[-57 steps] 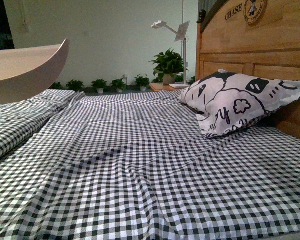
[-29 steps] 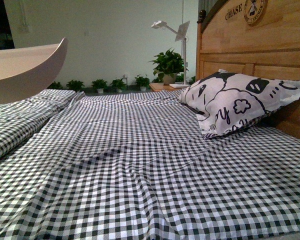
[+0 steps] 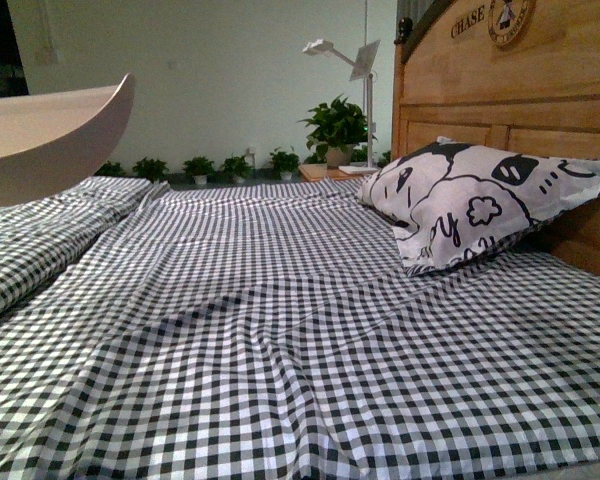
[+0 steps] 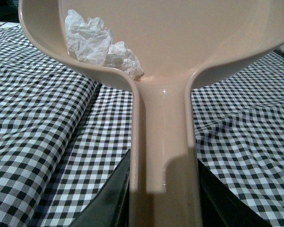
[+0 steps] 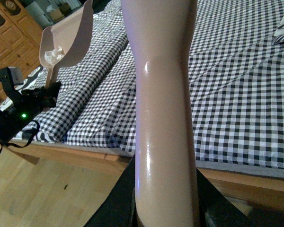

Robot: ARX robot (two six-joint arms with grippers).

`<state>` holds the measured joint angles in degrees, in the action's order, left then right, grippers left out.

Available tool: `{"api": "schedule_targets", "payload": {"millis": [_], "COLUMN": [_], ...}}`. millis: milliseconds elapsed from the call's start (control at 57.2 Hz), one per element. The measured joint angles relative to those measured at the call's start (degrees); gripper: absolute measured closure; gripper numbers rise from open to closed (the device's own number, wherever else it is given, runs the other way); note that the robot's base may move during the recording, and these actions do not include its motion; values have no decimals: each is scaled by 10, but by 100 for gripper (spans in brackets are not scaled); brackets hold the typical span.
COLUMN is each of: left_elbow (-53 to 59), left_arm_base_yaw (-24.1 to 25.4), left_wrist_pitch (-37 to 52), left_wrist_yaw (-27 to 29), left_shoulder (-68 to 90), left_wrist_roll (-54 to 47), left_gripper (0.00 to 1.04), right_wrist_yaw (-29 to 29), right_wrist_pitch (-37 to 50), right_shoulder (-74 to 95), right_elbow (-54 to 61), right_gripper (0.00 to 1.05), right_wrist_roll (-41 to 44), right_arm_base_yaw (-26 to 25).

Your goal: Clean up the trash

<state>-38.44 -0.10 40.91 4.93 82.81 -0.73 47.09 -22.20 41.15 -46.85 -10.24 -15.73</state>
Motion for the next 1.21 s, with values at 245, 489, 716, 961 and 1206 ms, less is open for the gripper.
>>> {"api": "schedule_targets", "payload": {"millis": [245, 489, 716, 961, 1206], "left_elbow": [0, 0, 0, 0, 0], "left_arm_base_yaw": [0, 0, 0, 0, 0], "left_wrist_pitch": [0, 0, 0, 0, 0], "left_wrist_yaw": [0, 0, 0, 0, 0], "left_shoulder": [0, 0, 0, 0, 0], "left_wrist_roll": [0, 0, 0, 0, 0], "left_gripper": [77, 77, 77, 77, 77], "right_wrist_yaw": [0, 0, 0, 0, 0], "right_wrist_pitch": [0, 0, 0, 0, 0], "right_shoulder": [0, 0, 0, 0, 0], "right_elbow": [0, 0, 0, 0, 0], "right_gripper": [85, 85, 85, 85, 85], "right_wrist_roll": [0, 2, 2, 2, 2], "right_arm_base_yaw": [0, 0, 0, 0, 0]}}
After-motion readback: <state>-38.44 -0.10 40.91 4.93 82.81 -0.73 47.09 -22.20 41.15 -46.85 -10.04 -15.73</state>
